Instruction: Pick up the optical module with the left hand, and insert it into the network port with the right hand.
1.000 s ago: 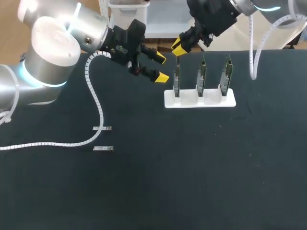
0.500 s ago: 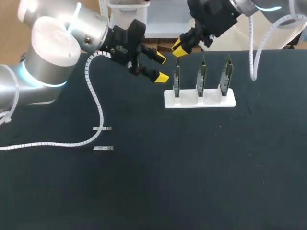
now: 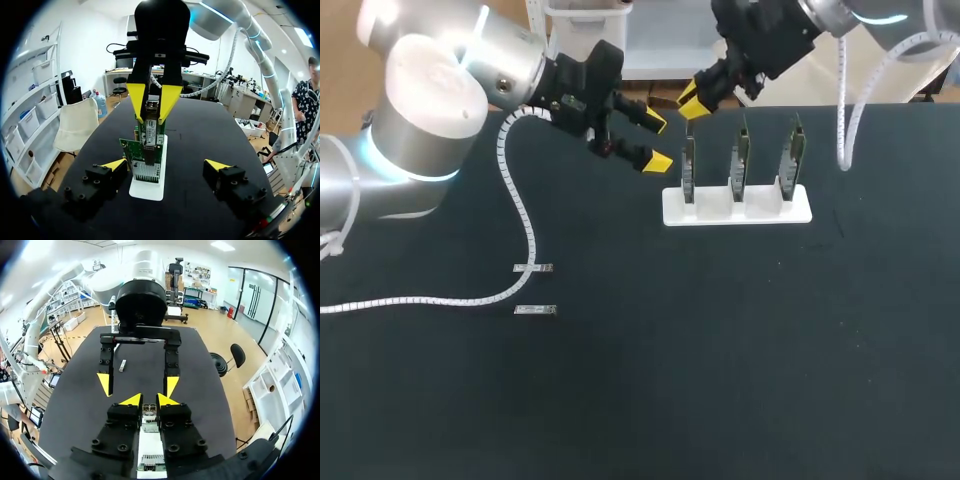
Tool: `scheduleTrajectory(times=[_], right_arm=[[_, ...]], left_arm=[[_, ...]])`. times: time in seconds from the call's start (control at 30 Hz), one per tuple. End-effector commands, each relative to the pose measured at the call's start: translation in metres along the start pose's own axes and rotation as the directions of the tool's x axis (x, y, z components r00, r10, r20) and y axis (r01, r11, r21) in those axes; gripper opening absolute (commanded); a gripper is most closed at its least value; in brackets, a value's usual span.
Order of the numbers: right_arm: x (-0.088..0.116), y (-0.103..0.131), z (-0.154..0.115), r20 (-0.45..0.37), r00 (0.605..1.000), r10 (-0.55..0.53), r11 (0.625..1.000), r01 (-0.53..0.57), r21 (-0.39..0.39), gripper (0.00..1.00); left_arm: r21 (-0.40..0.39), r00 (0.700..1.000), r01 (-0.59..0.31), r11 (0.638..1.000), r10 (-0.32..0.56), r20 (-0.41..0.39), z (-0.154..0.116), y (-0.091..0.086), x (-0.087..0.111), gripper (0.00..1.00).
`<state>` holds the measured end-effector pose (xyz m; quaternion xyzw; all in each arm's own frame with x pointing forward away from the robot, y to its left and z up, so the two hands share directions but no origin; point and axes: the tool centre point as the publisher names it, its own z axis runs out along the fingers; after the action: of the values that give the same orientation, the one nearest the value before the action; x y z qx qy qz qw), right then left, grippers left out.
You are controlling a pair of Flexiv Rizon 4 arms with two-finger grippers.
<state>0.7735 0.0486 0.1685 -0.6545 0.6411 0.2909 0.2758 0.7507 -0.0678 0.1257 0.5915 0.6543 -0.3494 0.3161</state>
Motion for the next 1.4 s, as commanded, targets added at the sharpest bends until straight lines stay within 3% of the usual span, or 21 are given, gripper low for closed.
scheduleTrajectory(times=[0.03,0.27,0.87,1.4], right_arm=[[0.0003,-0.0033,-0.0019,0.011,1.0,0.004,1.0,-0.004,-0.01,0.0],[-0.0024,-0.0055,-0.0068,0.033,0.999,0.034,0.999,-0.033,-0.027,0.0],[-0.0035,-0.0038,-0.0077,0.011,1.0,-0.024,1.0,0.023,0.013,0.0],[-0.0035,-0.0021,-0.0054,-0.004,0.999,-0.034,0.999,0.034,0.001,0.0]], left_arm=[[0.002,1.0,0.003,1.0,-0.003,-0.006,0.0006,0.0012,-0.0011,1.0],[0.002,1.0,0.003,1.0,-0.003,-0.006,0.0006,0.0012,-0.0011,1.0],[0.002,1.0,0.003,1.0,-0.003,-0.006,0.0006,0.0012,-0.0011,1.0],[0.002,1.0,0.003,1.0,-0.003,-0.006,0.0006,0.0012,-0.0011,1.0]])
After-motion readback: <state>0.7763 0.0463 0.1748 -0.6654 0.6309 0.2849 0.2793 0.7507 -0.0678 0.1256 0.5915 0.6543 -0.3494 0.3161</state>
